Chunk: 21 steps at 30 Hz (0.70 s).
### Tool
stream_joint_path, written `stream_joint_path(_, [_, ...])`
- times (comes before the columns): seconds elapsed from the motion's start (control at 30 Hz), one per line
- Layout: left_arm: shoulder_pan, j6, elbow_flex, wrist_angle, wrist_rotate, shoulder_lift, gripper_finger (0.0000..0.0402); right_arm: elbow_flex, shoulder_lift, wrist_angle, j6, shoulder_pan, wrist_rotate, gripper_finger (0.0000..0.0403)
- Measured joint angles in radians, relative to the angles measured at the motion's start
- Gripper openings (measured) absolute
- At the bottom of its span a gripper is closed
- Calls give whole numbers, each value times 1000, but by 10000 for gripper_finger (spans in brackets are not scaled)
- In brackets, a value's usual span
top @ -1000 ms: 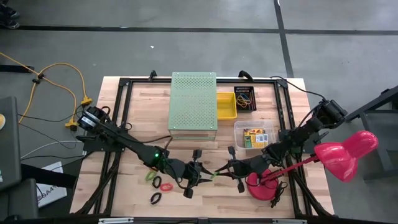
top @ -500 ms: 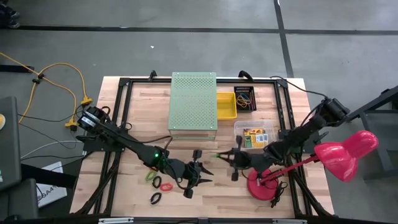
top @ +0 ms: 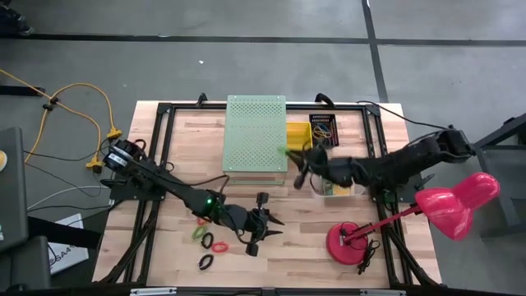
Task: Pick & Place Office Desk Supplies
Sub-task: Put the green spring keychain into the yellow bin
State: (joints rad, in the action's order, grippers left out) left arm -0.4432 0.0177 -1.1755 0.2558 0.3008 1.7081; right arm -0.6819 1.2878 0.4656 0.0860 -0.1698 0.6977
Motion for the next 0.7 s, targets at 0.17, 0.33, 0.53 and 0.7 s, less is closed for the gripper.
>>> stream_joint_path(0.17, [18, -3, 0, -3, 0, 0, 101, 0, 0, -9, 22, 156, -27, 23])
stream_joint_path(0.33, [44, -39, 0, -16, -1, 0, 101, 0, 0, -66, 105, 304, -93, 23])
stream_joint_path(0.53, [71, -40, 0, -61, -1, 0, 101, 0, 37, -204, 256, 438, -272, 23])
stream_joint_path(0.7, [93, -40, 0, -94, -2, 0, 101, 0, 98, -250, 310, 474, -337, 23])
